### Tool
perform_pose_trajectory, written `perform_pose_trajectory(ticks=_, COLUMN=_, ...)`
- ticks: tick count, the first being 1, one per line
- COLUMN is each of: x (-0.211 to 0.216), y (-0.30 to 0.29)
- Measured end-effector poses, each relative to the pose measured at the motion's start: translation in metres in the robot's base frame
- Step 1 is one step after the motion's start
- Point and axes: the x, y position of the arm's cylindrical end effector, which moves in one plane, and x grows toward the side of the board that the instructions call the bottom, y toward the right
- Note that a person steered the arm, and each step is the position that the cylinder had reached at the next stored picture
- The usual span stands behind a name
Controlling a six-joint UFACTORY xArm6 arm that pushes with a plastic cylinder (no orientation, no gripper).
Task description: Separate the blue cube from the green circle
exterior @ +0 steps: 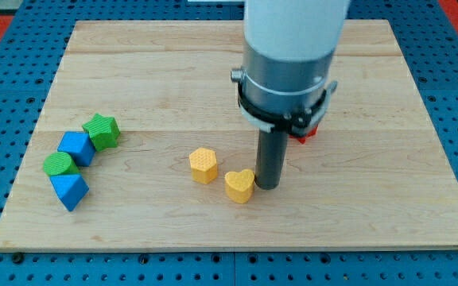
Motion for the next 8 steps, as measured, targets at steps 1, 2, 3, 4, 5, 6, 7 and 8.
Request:
perform_pose_trajectory(ticks=1, x=0.048, y=0.024)
perform_pose_trajectory(ticks=2, x=0.091, y=-0.043)
perform_pose_trajectory(ticks=3, x=0.089, y=-0.135)
perform_pose_trajectory(ticks=4, x=0.089, y=-0.209)
perform_pose_trajectory(ticks=5, x=0.079, y=-0.273)
perform_pose_trajectory(ticks=6, x=0.043, y=-0.289)
perform_pose_trajectory(ticks=7, x=0.016, y=-0.278)
perform_pose_trajectory(ticks=8, x=0.007, y=-0.236)
